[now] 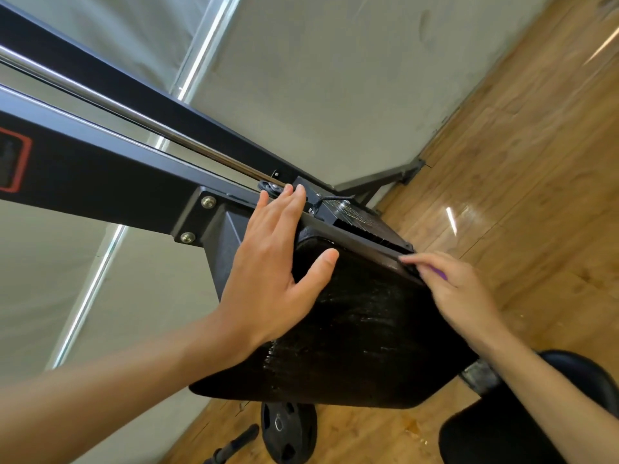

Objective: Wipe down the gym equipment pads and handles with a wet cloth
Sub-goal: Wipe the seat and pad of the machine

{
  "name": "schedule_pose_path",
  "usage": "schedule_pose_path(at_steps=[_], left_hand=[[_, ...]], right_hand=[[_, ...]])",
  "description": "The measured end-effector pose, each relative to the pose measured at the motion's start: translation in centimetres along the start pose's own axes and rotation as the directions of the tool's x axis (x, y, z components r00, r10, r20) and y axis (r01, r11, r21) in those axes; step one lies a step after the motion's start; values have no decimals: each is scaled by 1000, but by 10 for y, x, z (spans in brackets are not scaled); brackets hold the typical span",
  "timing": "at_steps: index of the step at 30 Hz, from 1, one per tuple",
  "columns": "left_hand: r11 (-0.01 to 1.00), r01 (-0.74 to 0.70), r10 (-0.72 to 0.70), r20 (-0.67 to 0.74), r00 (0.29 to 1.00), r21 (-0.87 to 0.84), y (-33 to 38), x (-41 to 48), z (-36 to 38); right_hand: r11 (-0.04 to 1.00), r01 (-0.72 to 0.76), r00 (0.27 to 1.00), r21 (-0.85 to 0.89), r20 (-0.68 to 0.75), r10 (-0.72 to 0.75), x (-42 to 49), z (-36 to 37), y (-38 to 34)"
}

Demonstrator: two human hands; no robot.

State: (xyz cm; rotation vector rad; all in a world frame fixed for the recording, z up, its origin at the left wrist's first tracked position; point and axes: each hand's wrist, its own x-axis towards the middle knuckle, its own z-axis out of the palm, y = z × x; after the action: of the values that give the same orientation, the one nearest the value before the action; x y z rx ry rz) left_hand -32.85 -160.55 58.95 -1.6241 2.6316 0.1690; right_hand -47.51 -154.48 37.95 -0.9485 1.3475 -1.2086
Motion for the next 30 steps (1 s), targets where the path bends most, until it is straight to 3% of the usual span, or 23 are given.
schedule_pose_path(at_steps=[4, 6, 8, 10, 12, 14, 17, 19, 21, 23, 25, 26, 28, 30], left_hand=[[999, -44, 44, -11, 999, 12, -1, 2, 0], [999, -44, 44, 3, 999, 8, -1, 2, 0], [1000, -24, 24, 10, 1000, 1, 0, 1, 0], [1000, -9, 9, 14, 1000, -1, 0, 1, 0], [1000, -6, 6, 10, 1000, -1, -1, 1, 0], [1000, -4, 4, 5, 1000, -1, 0, 1, 0], [1000, -22, 22, 6, 1000, 5, -2, 2, 0], [999, -33, 32, 16, 999, 6, -3, 2, 1], [1000, -15, 15, 22, 1000, -1, -1, 1, 0], [1000, -10, 10, 15, 1000, -5, -1, 1, 0], [1000, -17, 17, 14, 1000, -1, -2, 1, 1], [1000, -18, 18, 6, 1000, 1, -3, 1, 1], [1000, -12, 12, 1, 1000, -4, -3, 1, 2], [999, -30, 31, 6, 1000, -9, -3, 2, 2]], right_hand=[[924, 356, 933, 140, -3, -360, 24, 30, -97], [903, 407, 912, 134, -7, -410, 25, 31, -95], [948, 315, 949, 47, 11, -316, 15, 20, -48], [995, 97, 995, -35, 32, -96, -2, 1, 5], [992, -117, 993, -41, 22, 118, -8, -8, 26], [998, -67, 998, -2, -7, 67, 3, 2, 2], [956, 268, 963, 119, -4, -270, 24, 27, -80], [912, 386, 922, 137, -7, -388, 27, 31, -93], [948, 314, 949, 48, -13, -314, 18, 21, -49], [994, 92, 996, -58, -10, -93, 0, -1, 12], [978, -201, 980, -52, -19, 200, -8, -14, 45], [966, -258, 966, -23, -22, 258, -4, -13, 47], [987, -158, 986, 18, -46, 159, 9, 2, 15], [983, 118, 993, 138, -25, -115, 23, 20, -53]])
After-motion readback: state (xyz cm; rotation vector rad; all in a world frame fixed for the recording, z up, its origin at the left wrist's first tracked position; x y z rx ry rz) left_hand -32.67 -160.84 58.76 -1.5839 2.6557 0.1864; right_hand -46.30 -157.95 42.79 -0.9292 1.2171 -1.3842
